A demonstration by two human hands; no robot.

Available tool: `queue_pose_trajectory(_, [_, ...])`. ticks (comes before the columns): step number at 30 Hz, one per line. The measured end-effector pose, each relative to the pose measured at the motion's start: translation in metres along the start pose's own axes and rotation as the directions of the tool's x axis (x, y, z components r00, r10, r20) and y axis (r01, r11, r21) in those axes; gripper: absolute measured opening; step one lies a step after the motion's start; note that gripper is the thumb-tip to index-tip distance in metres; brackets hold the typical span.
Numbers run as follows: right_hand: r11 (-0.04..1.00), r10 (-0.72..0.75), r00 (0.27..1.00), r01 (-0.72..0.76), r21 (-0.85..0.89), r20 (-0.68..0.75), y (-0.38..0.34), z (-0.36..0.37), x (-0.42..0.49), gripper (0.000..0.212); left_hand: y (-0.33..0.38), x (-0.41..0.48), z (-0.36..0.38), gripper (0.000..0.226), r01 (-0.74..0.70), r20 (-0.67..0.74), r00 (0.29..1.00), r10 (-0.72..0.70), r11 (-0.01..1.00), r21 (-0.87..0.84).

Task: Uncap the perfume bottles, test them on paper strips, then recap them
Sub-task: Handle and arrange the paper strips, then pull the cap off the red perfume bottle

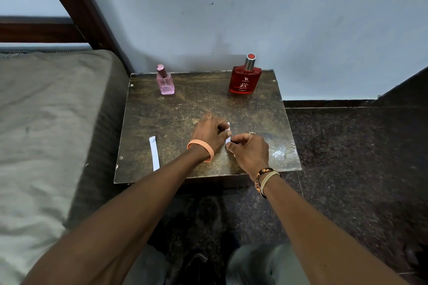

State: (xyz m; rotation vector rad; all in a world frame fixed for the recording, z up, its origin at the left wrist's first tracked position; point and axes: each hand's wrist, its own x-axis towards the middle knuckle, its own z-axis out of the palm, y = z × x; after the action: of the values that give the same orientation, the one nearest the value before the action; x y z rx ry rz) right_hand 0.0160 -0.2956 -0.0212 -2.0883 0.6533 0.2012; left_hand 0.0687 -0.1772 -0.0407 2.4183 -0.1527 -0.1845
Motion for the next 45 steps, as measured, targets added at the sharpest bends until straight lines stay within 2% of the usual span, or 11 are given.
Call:
queue_pose_trajectory(5, [0.999,0.002,1.000,-0.002,0.054,0.000,-0.002,-0.007,-0.005,0.010,0.003,-0.006,-0.013,0.008,0.008,-0.013,1.000,-0.008,0.999,-0.038])
queue_pose_trajectory(10, [0.994,-0.028,0.992,0.041,0.106,-0.125,-0.010,-0.025,-0.009,0.007,0.007,-0.005,-0.037,0.011,0.010,-0.107,0.994,-0.015,0.999,-0.052])
queue_pose_trajectory(17, [0.993,-0.087,0.982,0.099,0.066,-0.168,-0.037,-0.049,0.013,0.058,0.027,0.033,-0.056,0.032,0.119,-0.190,0.971,-0.142,0.985,-0.128])
queue_pose_trajectory(21, [0.990,-0.122,0.983,0.130,0.048,-0.139,-0.052,-0.050,0.040,0.072,0.035,0.063,-0.053,0.038,0.149,-0.188,0.967,-0.171,0.981,-0.126])
queue_pose_trajectory(25, [0.986,-0.166,0.983,0.168,0.020,-0.080,-0.064,-0.047,0.073,0.079,0.043,0.092,-0.045,0.054,0.132,-0.123,0.981,-0.147,0.984,-0.120])
queue_pose_trajectory(29, [0.975,-0.223,0.972,0.224,0.001,-0.076,-0.075,-0.045,0.095,0.069,0.048,0.108,-0.037,0.057,0.079,-0.081,0.993,-0.091,0.987,-0.139])
queue_pose_trajectory(33, [0.964,-0.238,0.969,0.244,0.104,-0.070,-0.080,-0.044,0.102,0.051,0.050,0.114,-0.034,0.043,0.036,-0.096,0.994,-0.053,0.984,-0.173])
queue_pose_trajectory(37, [0.959,-0.244,0.964,0.256,0.121,-0.101,-0.080,-0.045,0.102,0.036,0.050,0.114,-0.032,0.030,0.047,-0.113,0.991,-0.069,0.981,-0.189])
queue_pose_trajectory(45, [0.963,-0.221,0.956,0.245,0.113,-0.191,-0.065,-0.056,0.073,0.031,0.067,0.083,-0.033,0.033,0.006,-0.103,0.994,-0.033,0.966,-0.257])
